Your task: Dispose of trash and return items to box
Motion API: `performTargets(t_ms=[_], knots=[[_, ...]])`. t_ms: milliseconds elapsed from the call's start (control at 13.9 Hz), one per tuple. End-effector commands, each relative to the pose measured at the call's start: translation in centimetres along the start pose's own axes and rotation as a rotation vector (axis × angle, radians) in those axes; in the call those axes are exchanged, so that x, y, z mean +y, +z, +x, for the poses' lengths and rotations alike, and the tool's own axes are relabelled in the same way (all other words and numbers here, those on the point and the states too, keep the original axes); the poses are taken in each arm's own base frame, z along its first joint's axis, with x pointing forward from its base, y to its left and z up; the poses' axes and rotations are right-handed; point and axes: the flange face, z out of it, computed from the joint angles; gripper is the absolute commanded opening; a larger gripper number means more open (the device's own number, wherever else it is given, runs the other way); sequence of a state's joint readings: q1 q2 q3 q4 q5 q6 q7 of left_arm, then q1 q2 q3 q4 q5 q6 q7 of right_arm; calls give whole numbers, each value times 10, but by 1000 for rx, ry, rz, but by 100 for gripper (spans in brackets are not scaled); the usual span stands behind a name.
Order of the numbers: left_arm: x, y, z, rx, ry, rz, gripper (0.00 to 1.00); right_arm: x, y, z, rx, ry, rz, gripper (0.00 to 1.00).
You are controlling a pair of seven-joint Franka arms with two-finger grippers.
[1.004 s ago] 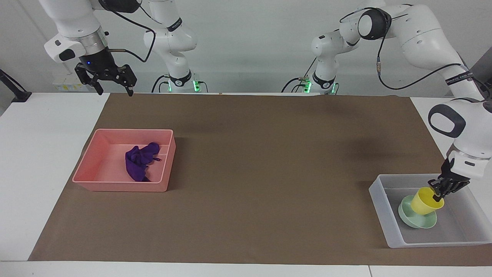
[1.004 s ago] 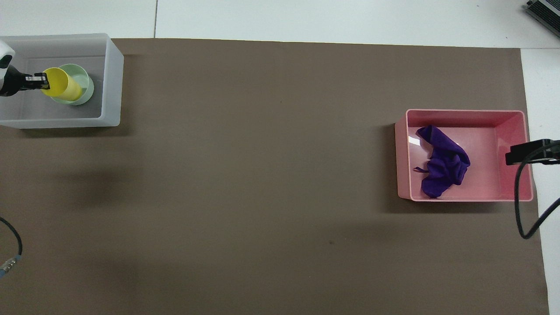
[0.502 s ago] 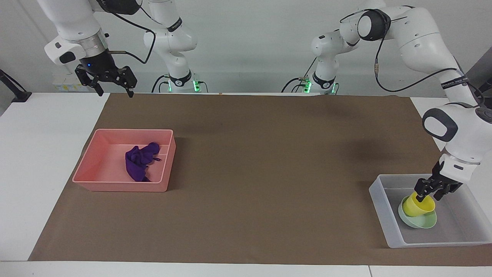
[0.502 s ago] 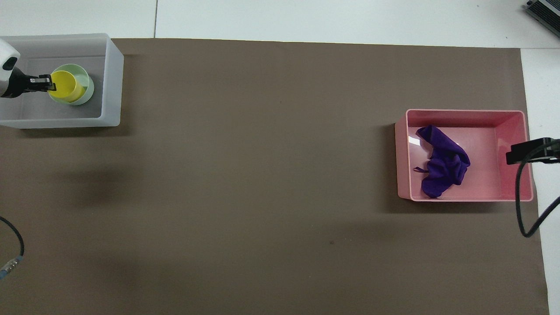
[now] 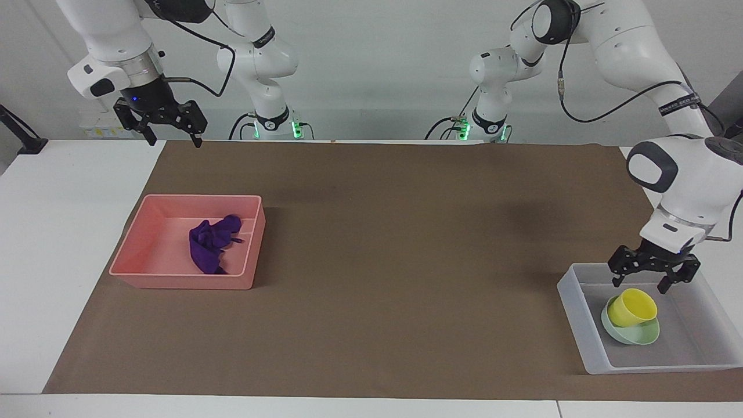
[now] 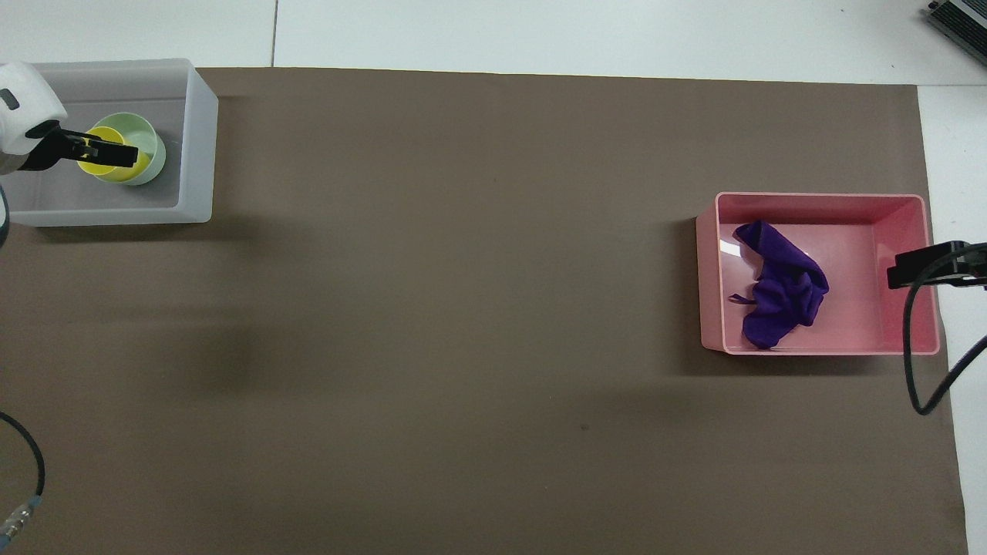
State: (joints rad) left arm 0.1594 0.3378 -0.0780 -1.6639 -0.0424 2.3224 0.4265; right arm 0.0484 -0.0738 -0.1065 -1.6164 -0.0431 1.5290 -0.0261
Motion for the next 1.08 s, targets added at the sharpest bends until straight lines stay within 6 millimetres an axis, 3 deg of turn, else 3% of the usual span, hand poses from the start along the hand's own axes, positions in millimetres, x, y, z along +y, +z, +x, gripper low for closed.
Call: performTargets(t_ms=[0, 359, 574, 789, 1004], knots=[[44, -36, -29, -12, 54, -9, 100, -2, 1, -1, 6, 12, 13, 100], [130, -82, -59, -11, 43, -34, 100, -3, 1, -1, 6, 10, 14, 100], [169, -105, -69, -67, 23, -62, 100, -3, 1, -1, 6, 10, 13, 100], [183, -132, -60, -98, -5, -74, 100, -3, 2, -1, 0, 9, 13, 100], [169, -164, -31, -156, -13, -88, 100, -3, 2, -1, 0, 9, 13, 100]])
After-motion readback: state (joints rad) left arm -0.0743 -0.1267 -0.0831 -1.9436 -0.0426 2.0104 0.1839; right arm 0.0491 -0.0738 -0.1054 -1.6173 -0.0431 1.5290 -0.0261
